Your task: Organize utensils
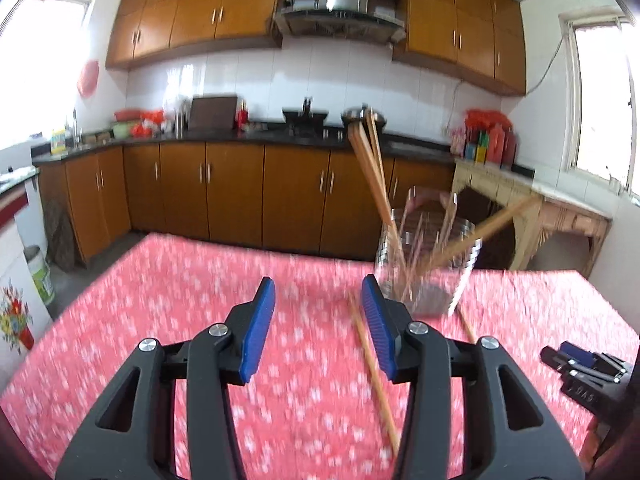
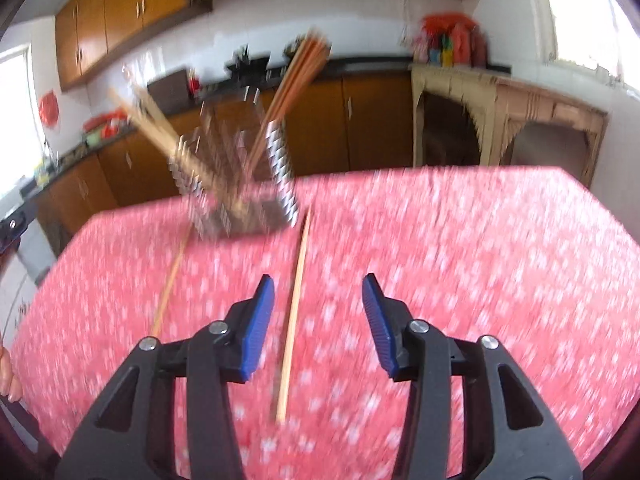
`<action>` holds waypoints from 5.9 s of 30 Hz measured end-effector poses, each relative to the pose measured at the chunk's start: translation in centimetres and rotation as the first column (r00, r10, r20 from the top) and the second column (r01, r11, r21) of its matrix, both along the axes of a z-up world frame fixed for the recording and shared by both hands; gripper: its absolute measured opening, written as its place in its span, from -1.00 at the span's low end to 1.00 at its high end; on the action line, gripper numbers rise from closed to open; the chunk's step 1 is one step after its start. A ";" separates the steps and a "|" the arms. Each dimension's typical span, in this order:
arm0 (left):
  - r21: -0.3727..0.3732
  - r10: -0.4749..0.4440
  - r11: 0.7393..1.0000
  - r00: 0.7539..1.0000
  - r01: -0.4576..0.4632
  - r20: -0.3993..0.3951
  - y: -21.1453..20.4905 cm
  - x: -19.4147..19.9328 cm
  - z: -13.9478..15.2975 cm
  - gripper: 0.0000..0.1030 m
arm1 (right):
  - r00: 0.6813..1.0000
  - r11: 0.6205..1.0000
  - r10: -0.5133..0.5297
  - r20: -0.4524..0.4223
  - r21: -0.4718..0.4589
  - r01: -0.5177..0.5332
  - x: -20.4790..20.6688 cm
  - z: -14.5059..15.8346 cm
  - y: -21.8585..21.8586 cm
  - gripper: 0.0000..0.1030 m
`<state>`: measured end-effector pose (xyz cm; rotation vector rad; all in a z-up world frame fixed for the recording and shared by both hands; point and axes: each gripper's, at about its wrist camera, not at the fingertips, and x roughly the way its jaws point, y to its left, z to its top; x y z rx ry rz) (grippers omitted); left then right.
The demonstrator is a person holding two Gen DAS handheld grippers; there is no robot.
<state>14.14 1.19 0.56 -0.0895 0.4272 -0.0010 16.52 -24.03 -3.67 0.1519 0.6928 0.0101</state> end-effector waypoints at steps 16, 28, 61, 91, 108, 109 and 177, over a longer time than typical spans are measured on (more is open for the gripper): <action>-0.003 -0.020 1.000 0.992 0.019 -0.125 -0.6 -0.8 -4.7 -0.09 | 0.979 0.997 0.042 -0.201 -0.049 -0.053 0.3 -5.5 3.1 -0.85; -0.017 -0.072 0.997 0.981 0.070 -0.180 -2.1 -0.3 -5.9 -0.09 | 0.959 0.986 -0.167 -0.229 -0.048 0.160 4.9 -5.1 -5.2 -0.85; 0.086 -0.118 0.981 0.884 0.174 -0.452 -7.1 1.3 -10.7 -0.86 | 0.921 0.946 -0.324 -0.219 -0.047 0.321 5.7 -6.3 -11.7 -0.85; 0.109 -0.039 0.989 0.889 0.100 -0.456 3.4 6.9 -10.6 -0.84 | 0.920 0.944 -0.326 -0.218 -0.034 0.327 5.5 -6.3 -11.8 -0.85; 0.047 -0.085 0.992 0.888 0.119 -0.453 3.8 5.7 -10.5 -0.70 | 0.920 0.945 -0.325 -0.221 -0.057 0.321 5.3 -6.3 -11.4 -0.85; 0.058 -0.082 0.991 0.887 0.122 -0.454 3.7 5.6 -10.6 -0.70 | 0.919 0.945 -0.326 -0.221 -0.058 0.321 5.3 -6.3 -11.3 -0.85; 0.005 -0.049 0.999 0.982 0.049 0.182 6.5 -1.1 4.5 -0.87 | 0.872 0.958 -0.257 0.417 -0.009 0.287 -2.1 13.3 -9.1 -0.86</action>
